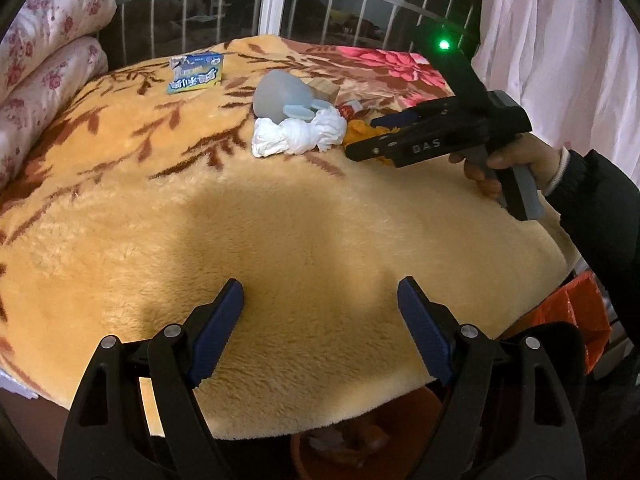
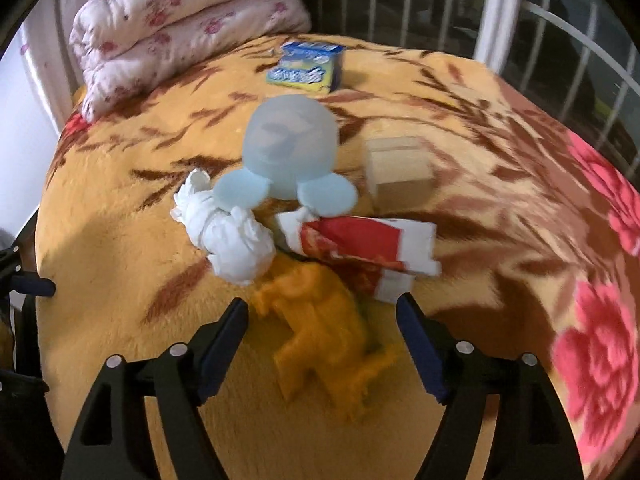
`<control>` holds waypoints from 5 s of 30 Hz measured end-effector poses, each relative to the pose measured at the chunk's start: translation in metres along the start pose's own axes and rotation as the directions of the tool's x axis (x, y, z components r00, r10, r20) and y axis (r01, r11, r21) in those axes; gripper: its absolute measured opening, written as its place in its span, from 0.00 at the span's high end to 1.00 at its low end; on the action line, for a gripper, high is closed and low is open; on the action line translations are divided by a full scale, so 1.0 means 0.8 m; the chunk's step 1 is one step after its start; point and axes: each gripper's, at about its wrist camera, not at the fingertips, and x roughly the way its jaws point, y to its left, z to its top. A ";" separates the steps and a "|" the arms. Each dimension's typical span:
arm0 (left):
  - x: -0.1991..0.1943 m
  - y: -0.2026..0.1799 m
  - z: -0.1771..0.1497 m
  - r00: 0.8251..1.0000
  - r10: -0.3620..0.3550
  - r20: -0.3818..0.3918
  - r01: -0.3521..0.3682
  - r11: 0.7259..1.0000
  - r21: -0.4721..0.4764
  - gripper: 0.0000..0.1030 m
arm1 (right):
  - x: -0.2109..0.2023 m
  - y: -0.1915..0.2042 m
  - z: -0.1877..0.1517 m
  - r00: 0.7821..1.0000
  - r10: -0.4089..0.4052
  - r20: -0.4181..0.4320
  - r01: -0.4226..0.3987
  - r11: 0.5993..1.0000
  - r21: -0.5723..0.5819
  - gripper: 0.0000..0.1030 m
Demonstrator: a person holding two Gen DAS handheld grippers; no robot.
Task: Collect trash
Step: 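Grasp the yellow toy dinosaur on the bed with the right tool, then grasp the white crumpled tissue with the left tool while the right holds the dinosaur, then drop the tissue into the bucket with the left tool while the right drops the dinosaur, then grasp the translucent blue-grey cup with the left tool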
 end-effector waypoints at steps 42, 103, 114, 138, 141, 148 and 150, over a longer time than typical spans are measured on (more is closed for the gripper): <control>0.001 -0.016 0.046 0.999 0.047 0.017 -0.048 0.994 0.100 0.25 | -0.006 -0.032 -0.019 0.941 0.142 -0.308 -0.139 0.990 0.033 0.40; -0.014 -0.050 -0.166 0.984 -0.004 -0.180 0.024 0.994 0.109 0.62 | -0.139 0.243 -0.323 0.997 0.023 0.076 -0.059 0.853 0.519 0.48; 0.083 -0.029 -0.209 0.906 -0.001 -0.424 0.019 0.999 0.040 0.62 | -0.036 0.235 -0.359 0.982 0.096 -0.164 0.016 0.816 0.578 0.48; 0.123 -0.047 -0.215 0.878 0.071 -0.473 -0.015 0.993 0.120 0.34 | -0.003 0.232 -0.365 0.968 0.049 -0.248 0.106 0.813 0.572 0.33; 0.122 -0.048 -0.211 0.881 0.069 -0.467 -0.016 0.993 0.118 0.34 | -0.010 0.230 -0.363 0.969 0.049 -0.240 0.107 0.797 0.594 0.31; 0.085 -0.048 -0.203 0.915 0.032 -0.403 0.018 0.993 0.119 0.34 | -0.045 0.215 -0.367 0.981 0.027 -0.195 0.097 0.794 0.601 0.28; 0.054 -0.049 -0.185 0.941 0.024 -0.337 0.022 0.991 0.134 0.34 | -0.062 0.216 -0.365 0.987 0.004 -0.163 0.094 0.801 0.591 0.26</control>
